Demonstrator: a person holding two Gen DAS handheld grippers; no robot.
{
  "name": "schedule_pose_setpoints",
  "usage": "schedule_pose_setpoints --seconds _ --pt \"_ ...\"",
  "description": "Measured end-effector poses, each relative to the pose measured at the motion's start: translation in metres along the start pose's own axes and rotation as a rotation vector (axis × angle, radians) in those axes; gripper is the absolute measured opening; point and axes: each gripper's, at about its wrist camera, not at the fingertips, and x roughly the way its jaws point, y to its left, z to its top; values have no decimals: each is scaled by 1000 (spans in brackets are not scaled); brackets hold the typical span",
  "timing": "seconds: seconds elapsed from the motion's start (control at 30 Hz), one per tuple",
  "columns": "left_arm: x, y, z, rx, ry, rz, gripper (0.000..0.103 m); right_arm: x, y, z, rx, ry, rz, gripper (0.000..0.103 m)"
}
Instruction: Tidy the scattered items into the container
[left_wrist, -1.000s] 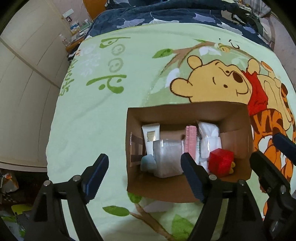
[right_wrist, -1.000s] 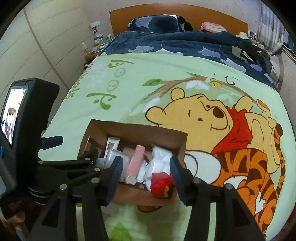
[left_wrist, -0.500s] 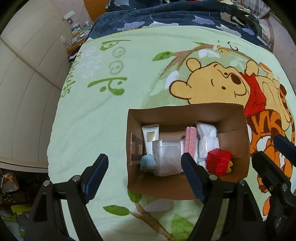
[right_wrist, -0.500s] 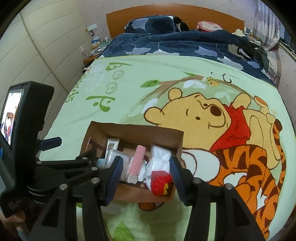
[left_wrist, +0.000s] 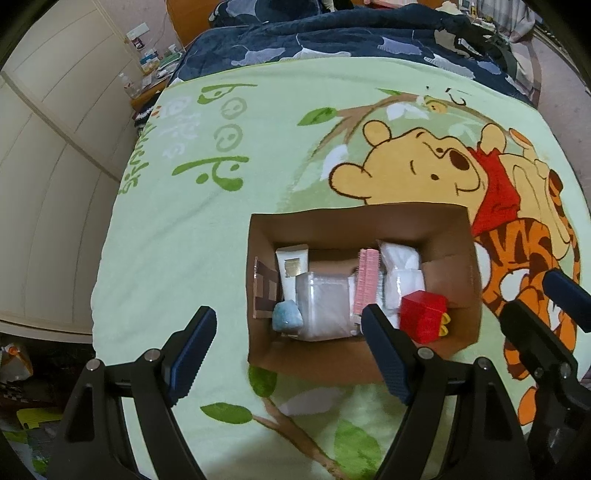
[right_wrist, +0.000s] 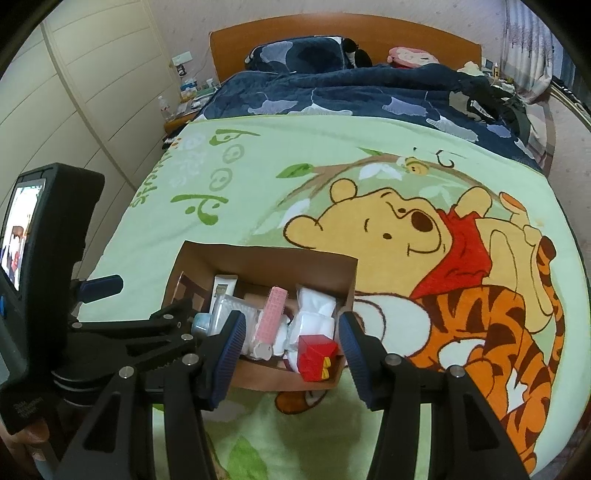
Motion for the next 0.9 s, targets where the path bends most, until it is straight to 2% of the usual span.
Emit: schedule_pose_setpoints --seconds 0.13,0.27,0.33,0.4,0.43,0.73,0.8,0.87,0.9 --pt "-11 -1 -5 -14 -17 -21 82 -9 1 -3 -18 -26 -15 56" --pt "-20 1 -11 -31 -28 -22 82 -21 -2 -9 -6 -49 -36 71" --pt "-24 2 -14 -36 -31 -23 82 -27 -3 -12 -4 -61 -38 73" --pt "-29 2 -18 -41 -37 -16 82 -34 -4 -17 3 -72 -44 84" --pt "-31 3 -21 -45 -38 -14 82 -37 -5 -19 7 -79 -42 86" --pt "-57 -2 -48 -33 -75 -21 83 -77 -17 -44 46 -182 -68 87" --pt "-61 -2 -54 -40 -66 -21 92 -85 -22 -50 52 -202 -77 87" --pt "-65 -2 -60 -48 -74 -24 92 -91 -25 -57 56 -209 -85 87" --pt "-68 -2 -63 -195 -48 51 92 -93 -27 -61 60 -209 -89 87"
